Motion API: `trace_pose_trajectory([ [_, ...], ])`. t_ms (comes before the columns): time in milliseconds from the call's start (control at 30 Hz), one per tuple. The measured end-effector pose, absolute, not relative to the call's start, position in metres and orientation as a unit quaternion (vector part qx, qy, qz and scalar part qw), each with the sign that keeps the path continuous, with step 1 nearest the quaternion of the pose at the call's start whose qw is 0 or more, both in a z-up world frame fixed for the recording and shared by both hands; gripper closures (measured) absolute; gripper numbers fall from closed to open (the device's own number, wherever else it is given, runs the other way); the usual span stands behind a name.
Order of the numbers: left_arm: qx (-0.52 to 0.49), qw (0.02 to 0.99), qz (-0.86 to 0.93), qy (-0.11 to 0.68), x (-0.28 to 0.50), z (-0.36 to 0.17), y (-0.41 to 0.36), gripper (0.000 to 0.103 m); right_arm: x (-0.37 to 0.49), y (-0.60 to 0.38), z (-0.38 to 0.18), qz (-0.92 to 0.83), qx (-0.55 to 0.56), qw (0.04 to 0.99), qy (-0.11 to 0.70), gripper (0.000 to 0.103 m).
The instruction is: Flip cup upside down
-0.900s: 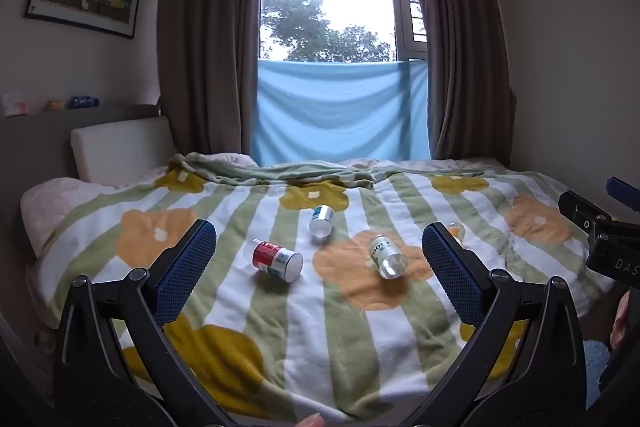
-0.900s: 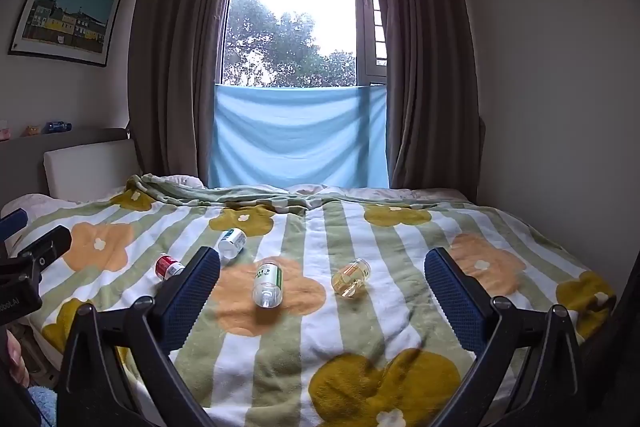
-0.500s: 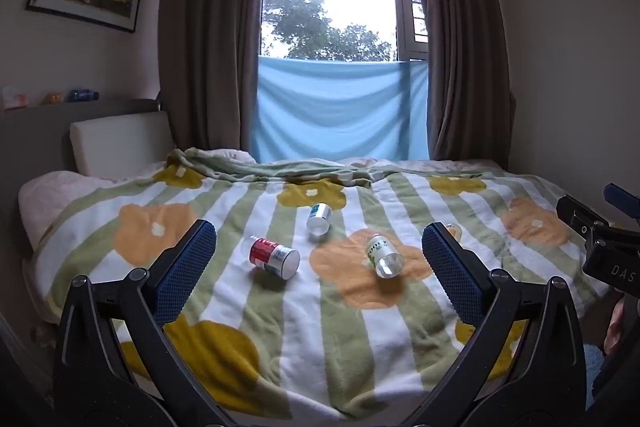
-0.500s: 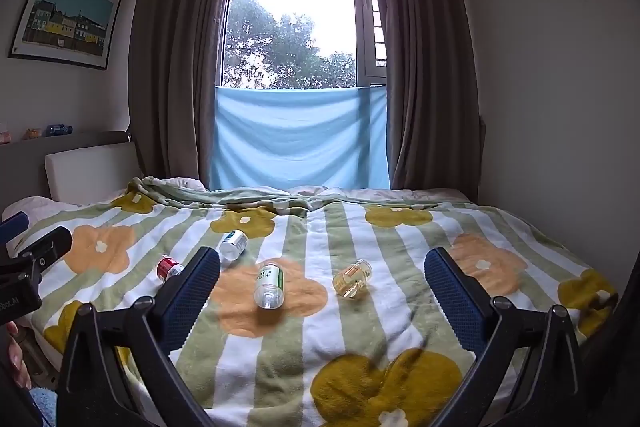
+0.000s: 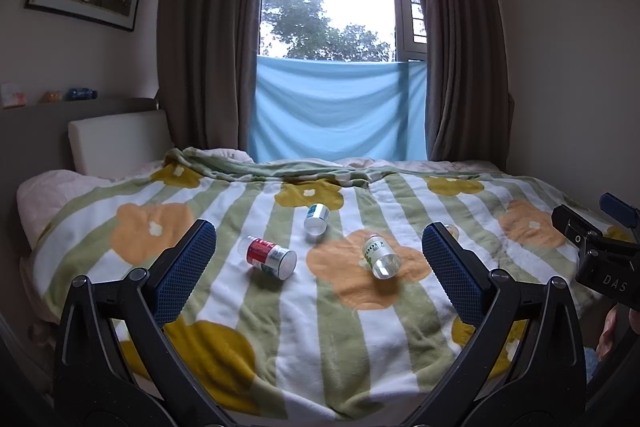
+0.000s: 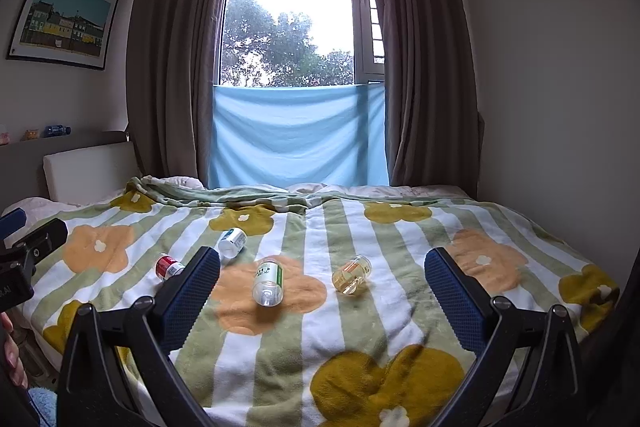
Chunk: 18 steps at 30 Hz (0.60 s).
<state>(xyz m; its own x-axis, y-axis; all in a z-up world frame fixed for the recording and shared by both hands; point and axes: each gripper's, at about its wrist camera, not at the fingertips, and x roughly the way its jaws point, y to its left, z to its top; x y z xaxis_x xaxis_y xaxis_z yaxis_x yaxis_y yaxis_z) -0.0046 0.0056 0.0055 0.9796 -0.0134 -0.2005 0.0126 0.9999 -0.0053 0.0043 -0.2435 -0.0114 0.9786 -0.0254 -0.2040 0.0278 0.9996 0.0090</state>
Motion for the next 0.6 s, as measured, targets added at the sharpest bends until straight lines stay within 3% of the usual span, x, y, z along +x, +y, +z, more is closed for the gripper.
trace_pose_trajectory([
  [600, 0.005, 0.995, 0.001, 0.098, -0.0031, 0.0126, -0.0013, 0.0, 0.0061, -0.2427, -0.0098, -0.011, 0.002, 0.994, 0.105, 0.001],
])
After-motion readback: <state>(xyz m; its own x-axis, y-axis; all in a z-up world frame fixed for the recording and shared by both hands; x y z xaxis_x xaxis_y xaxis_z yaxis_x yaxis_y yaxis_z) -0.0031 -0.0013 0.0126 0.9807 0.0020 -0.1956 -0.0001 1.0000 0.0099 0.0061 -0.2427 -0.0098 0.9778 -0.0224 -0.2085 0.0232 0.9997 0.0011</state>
